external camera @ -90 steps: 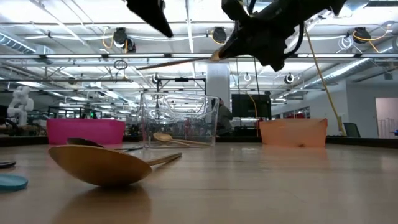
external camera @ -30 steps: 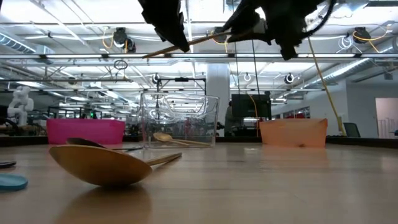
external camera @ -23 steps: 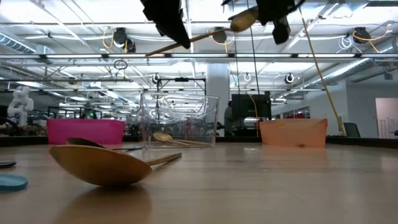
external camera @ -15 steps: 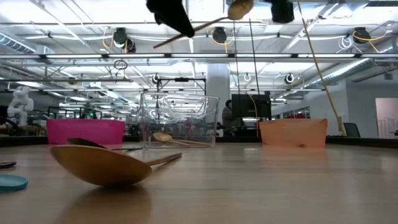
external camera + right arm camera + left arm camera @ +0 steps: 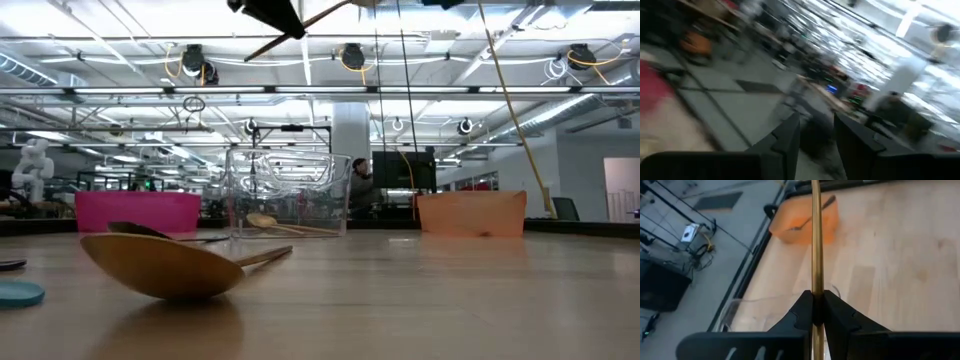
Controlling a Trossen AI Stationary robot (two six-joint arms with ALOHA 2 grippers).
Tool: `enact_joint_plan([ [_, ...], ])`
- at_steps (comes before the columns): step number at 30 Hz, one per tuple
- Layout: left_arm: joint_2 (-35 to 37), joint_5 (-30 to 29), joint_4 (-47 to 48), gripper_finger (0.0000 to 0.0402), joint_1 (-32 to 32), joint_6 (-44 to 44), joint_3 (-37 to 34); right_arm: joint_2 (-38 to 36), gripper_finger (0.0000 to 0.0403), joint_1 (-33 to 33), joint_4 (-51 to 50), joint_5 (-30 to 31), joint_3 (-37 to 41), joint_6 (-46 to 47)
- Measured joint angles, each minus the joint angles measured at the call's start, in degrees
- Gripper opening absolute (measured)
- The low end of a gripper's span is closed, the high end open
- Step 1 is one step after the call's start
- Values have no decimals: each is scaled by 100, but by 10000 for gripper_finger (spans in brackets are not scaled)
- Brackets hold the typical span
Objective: Sort silverware by color (type)
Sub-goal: Put the gold spoon into the transparent bin
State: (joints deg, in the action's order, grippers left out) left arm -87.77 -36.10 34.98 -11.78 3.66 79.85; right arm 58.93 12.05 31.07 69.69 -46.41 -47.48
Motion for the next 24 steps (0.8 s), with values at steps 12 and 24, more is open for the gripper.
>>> enact_joint_plan([
  [12, 676, -739, -3114, 26, -103, -447, -1744, -23, 87, -500, 300, -3666, 1502, 3764],
  [24, -71, -1550, -4869, 26, 89, -550, -1790, 1889, 72, -487, 3921, -3842, 1635, 3574],
])
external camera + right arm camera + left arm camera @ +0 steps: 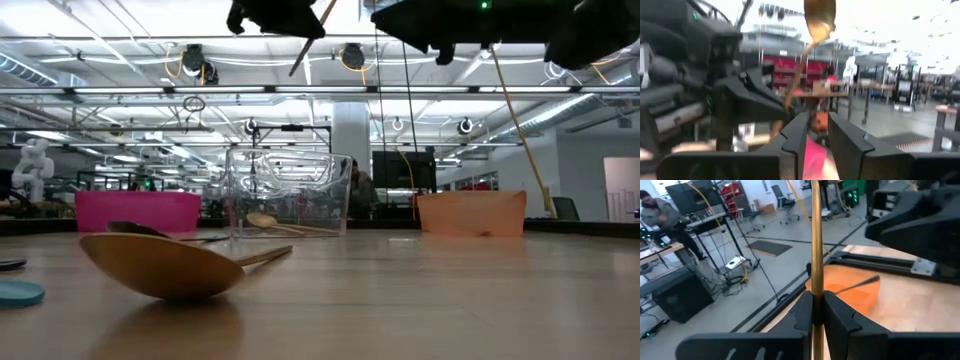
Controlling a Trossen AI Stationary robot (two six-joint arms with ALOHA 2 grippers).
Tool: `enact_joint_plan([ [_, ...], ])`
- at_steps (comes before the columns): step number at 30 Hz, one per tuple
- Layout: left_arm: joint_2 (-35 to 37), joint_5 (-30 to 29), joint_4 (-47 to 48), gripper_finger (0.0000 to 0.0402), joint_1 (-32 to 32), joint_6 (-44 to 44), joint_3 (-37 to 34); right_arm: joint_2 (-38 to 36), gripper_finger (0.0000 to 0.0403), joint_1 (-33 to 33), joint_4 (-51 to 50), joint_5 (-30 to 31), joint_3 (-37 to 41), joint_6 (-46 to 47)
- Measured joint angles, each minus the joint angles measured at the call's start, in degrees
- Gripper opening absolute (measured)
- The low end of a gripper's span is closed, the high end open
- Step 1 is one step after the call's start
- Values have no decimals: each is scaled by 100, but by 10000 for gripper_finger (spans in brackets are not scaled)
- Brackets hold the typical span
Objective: Sort silverware by color (type)
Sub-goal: Put the gold spoon into the transparent bin
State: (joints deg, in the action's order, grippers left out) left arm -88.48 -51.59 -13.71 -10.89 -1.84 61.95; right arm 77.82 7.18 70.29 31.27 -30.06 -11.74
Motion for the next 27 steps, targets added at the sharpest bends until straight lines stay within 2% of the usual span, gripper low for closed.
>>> enact_joint_plan([
  [3, -35, -59, -81, 26, 35, -43, 0, 319, 66, -3, 792, 8, -20, -80],
  [7, -40, -57, -133, 26, 59, -57, 0, 562, 60, -39, 931, 0, -305, -89],
  [13, -40, -133, -84, 26, 108, -390, 0, 752, 58, -59, 114, 167, -1028, -262],
  [19, -40, -492, 445, 26, 62, -515, 2, 746, 59, -66, -422, 1522, -1366, -8],
  [23, -39, -742, 560, 26, 66, -468, -117, 748, 59, -74, -775, 1600, -1370, 251],
  [27, 232, -866, 7, 26, 69, -452, -812, 748, 59, -127, -1024, 1587, -1370, 578],
])
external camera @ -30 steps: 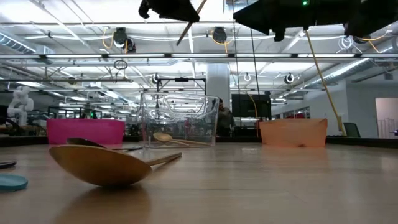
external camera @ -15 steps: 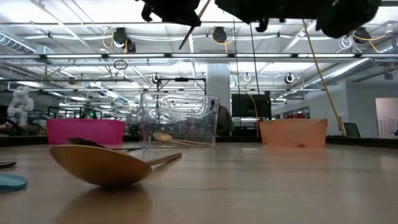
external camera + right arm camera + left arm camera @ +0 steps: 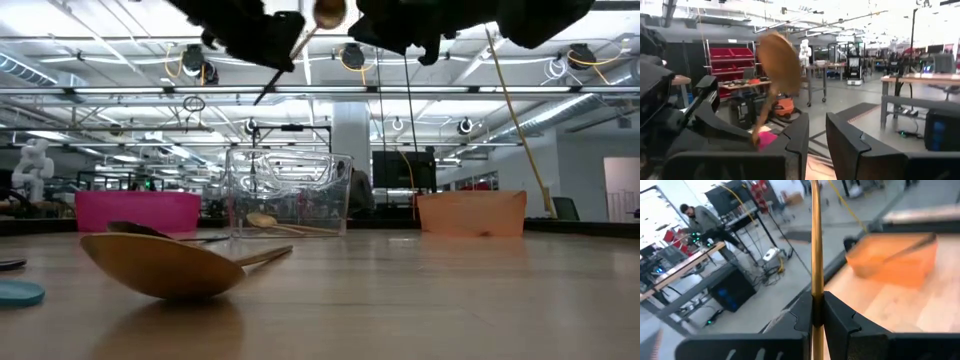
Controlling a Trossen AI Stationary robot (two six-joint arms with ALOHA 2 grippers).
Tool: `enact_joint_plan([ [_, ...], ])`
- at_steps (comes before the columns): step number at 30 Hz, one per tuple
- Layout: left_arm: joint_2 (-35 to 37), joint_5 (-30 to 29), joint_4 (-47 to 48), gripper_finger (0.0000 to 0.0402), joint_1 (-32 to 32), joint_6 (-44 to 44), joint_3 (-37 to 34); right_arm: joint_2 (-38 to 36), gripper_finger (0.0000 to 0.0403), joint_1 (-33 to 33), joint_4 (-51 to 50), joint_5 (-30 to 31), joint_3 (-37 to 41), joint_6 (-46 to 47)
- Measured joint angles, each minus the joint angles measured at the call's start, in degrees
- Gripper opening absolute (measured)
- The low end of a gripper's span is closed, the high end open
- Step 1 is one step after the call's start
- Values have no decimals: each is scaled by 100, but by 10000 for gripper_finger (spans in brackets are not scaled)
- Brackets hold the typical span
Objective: Sort silverware by color (type)
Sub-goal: Put the gold spoon into the transparent bin
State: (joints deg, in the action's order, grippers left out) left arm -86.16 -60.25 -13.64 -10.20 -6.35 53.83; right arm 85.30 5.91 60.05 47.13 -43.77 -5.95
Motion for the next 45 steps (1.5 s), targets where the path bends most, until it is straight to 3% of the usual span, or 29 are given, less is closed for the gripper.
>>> enact_joint_plan([
  [4, 439, -257, -1608, 26, -4, -108, -1025, 0, 62, -118, -257, -378, -2, 397],
  [7, 445, -59, -3117, 26, 0, -168, -1610, 2, 73, -255, -712, -848, -176, 720],
  [10, 299, 130, -3970, 26, 11, -236, -1780, 50, 91, -374, -1351, -1150, -563, 828],
  [21, 139, 167, -4160, 26, 210, -471, -1699, 1080, 137, -455, -1615, -1282, -1815, 223],
  [27, 139, 243, -4038, 26, 225, -585, -1699, 1503, 133, -513, -1526, -1220, -2171, 223],
  [32, 144, 556, -4002, 26, 143, -1114, -1699, 1528, 133, -566, -1665, -1163, -2306, 375],
  [39, 137, 817, -3999, 26, 163, -1072, -1699, 1528, 131, -610, -1611, -1146, -2312, 430],
  [45, 137, 806, -4003, 26, 222, -998, -1699, 1530, 92, -590, -1569, -1147, -2312, 430],
])
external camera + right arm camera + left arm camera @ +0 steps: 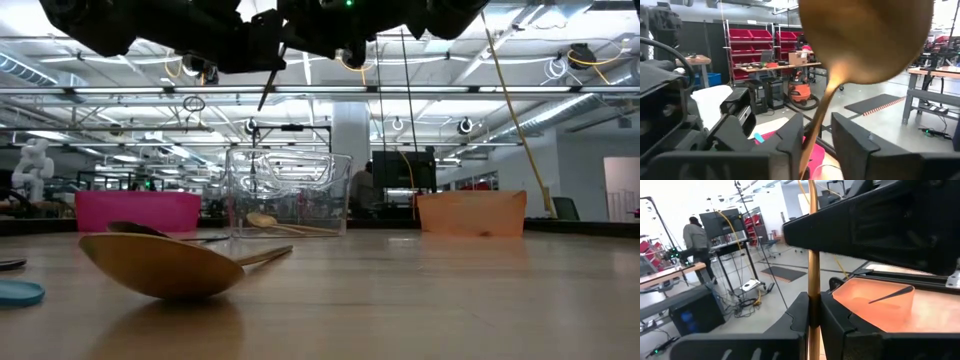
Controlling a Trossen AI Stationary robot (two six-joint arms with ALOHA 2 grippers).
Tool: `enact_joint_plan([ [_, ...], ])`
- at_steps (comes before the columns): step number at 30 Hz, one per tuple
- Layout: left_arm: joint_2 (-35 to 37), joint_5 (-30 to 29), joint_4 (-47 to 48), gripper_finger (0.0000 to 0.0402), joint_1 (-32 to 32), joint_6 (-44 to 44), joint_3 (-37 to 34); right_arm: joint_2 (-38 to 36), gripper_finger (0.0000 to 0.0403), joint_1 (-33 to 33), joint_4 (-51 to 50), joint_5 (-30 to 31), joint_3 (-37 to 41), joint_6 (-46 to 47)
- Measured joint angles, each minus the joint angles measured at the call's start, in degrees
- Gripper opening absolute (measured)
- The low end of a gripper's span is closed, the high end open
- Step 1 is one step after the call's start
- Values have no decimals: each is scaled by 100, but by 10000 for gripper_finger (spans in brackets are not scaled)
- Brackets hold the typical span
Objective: Sort silverware by color (type)
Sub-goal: Put the gold spoon into the transparent bin
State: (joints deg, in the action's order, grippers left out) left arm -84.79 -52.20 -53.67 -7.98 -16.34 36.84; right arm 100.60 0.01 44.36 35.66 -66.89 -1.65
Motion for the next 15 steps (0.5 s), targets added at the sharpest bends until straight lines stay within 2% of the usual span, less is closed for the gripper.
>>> enact_joint_plan([
  [5, 0, -21, 43, 26, 30, 83, 0, 0, 16, 13, 2, -57, 2, -39],
  [7, 0, -25, 42, 29, 25, 83, 0, 0, 15, 14, -18, -61, 2, -13],
  [10, 0, -49, 40, 58, 25, 78, 0, -49, 12, 5, -161, -23, 2, -25],
  [15, 78, -80, 31, 103, -53, -117, 0, -297, 12, -140, -998, 118, -117, 102],
])
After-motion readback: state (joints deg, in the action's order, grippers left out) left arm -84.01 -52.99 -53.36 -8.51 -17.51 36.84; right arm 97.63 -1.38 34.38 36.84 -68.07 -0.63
